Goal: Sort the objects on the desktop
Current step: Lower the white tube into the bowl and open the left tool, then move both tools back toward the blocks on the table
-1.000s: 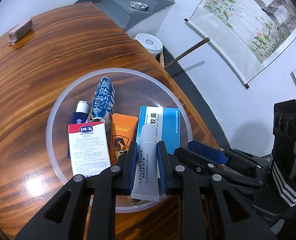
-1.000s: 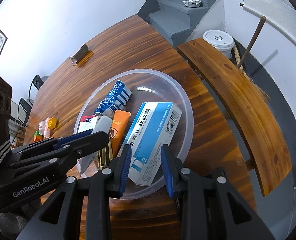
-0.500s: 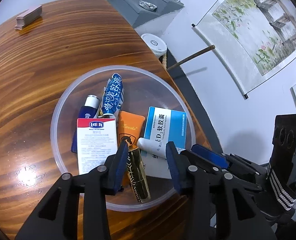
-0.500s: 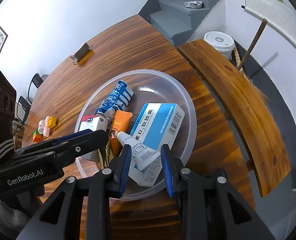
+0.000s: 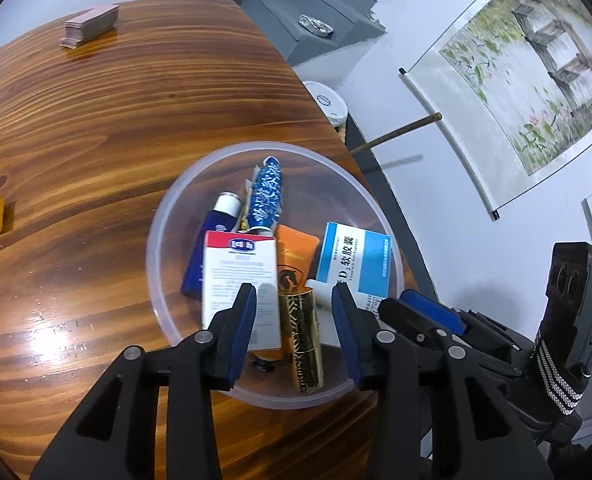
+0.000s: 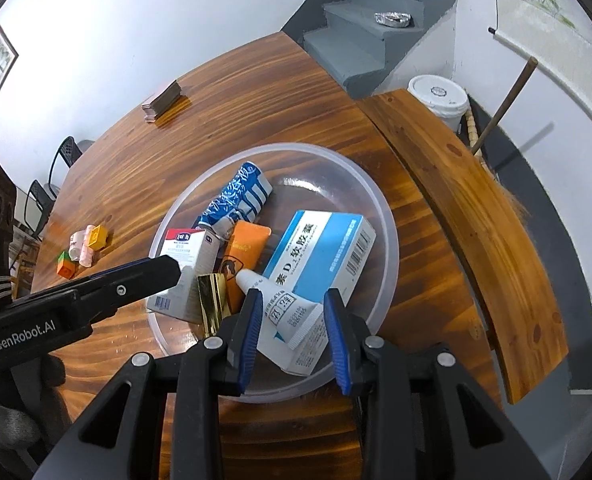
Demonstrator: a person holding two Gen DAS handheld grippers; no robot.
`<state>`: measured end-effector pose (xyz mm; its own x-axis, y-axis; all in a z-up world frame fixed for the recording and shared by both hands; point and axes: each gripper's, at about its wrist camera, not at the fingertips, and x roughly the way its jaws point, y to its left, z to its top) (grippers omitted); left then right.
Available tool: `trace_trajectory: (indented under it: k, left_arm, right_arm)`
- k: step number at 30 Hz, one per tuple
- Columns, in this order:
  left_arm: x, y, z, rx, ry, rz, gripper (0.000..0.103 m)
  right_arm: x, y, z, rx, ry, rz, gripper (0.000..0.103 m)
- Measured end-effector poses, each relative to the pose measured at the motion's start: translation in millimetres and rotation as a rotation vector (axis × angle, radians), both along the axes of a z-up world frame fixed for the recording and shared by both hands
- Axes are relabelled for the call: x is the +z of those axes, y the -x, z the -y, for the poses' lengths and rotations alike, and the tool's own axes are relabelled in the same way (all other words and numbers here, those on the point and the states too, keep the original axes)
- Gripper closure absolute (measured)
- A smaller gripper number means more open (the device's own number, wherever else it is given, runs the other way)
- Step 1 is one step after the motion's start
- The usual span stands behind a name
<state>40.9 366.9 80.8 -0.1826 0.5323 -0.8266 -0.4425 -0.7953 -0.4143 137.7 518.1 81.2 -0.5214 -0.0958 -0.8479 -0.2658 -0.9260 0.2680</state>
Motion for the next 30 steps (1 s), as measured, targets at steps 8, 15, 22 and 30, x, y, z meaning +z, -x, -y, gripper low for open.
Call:
trace_trajectory:
  k: [8, 15, 22, 30]
  left_arm:
    - [-2, 3, 16, 0.028, 0.005, 0.003, 0.06]
    - [-6, 10, 39, 0.08, 0.006, 0.012, 0.06]
    - [-12, 17, 70, 0.143, 0.007, 0.023, 0.06]
    - [-14, 26, 116, 0.23, 0.008, 0.026, 0.049]
  right_arm:
    - [-7, 5, 7, 0.033, 0.018, 0.039, 0.066]
    - [-9, 2, 35, 0.124, 0.024, 0.073, 0.066]
    - [-3, 10, 41, 0.08, -0.022, 0.054, 0.067]
    - [10, 26, 60, 0.05, -0.041, 0.011, 0.066]
